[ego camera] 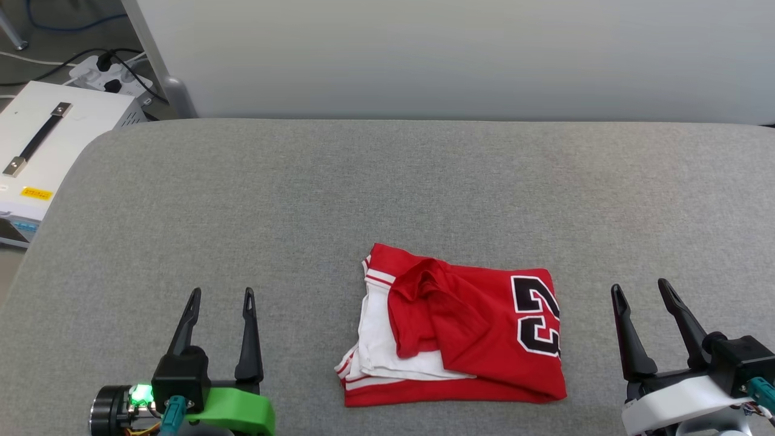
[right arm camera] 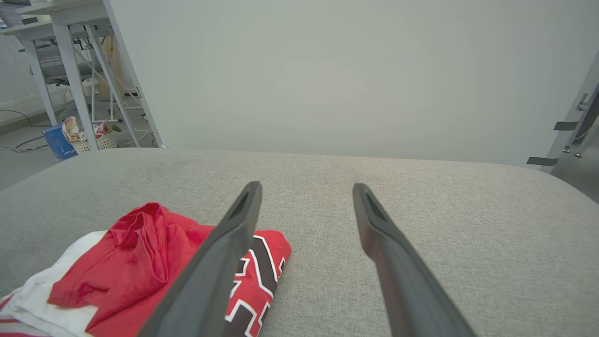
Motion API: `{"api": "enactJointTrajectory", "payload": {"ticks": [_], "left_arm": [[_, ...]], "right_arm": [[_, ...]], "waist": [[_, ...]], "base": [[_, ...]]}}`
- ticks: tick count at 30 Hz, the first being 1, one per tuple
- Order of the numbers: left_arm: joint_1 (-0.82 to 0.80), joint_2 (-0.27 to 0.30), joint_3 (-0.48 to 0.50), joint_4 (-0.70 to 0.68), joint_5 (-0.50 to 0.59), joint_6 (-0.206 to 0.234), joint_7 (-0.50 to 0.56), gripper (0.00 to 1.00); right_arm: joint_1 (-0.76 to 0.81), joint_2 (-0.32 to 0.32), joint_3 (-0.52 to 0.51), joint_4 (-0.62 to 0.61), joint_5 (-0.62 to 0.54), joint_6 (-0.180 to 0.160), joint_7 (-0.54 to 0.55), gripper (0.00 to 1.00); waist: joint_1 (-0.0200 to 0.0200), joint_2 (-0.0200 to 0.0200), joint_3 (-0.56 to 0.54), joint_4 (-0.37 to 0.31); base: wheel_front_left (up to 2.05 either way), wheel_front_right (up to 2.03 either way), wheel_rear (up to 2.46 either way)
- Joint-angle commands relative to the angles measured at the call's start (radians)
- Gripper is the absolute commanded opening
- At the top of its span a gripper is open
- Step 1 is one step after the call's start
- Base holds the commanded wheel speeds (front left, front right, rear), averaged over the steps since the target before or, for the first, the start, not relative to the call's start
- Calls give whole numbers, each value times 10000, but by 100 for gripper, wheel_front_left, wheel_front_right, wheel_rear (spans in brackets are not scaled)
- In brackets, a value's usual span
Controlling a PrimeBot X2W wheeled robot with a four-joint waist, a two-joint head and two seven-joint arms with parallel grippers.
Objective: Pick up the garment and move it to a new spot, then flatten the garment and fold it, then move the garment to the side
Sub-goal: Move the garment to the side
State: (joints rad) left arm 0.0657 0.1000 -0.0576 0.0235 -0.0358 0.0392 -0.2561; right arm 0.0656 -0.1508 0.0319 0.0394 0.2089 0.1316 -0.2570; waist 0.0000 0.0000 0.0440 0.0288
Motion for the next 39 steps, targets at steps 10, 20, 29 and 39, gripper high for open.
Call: {"api": "enactJointTrajectory", "payload": {"ticks": [10, 20, 29, 39], "left_arm": [[-37, -14, -15, -60, 17, 26, -57, 100], [-286, -83, -104, -53, 22, 7, -57, 100], [-526, -161, -215, -49, 39, 20, -57, 100], [-1064, -291, -507, 43, 19, 16, -57, 100]], "right_arm": [[-1891, -694, 211, -452, 59, -9, 192, 100], [-4470, -2461, 1536, -291, 2192, -9, 4252, 100], [-4833, -3809, 2664, 471, 5293, -9, 8801, 100], [-3725, -3820, 3360, 1073, 7177, -9, 10522, 100]], "waist": [[0, 0, 243, 95], [0, 0, 662, 319], [0, 0, 1030, 485], [0, 0, 1748, 920]], "base": [[0, 0, 0], [0, 0, 0], [0, 0, 0], [0, 0, 0]]}}
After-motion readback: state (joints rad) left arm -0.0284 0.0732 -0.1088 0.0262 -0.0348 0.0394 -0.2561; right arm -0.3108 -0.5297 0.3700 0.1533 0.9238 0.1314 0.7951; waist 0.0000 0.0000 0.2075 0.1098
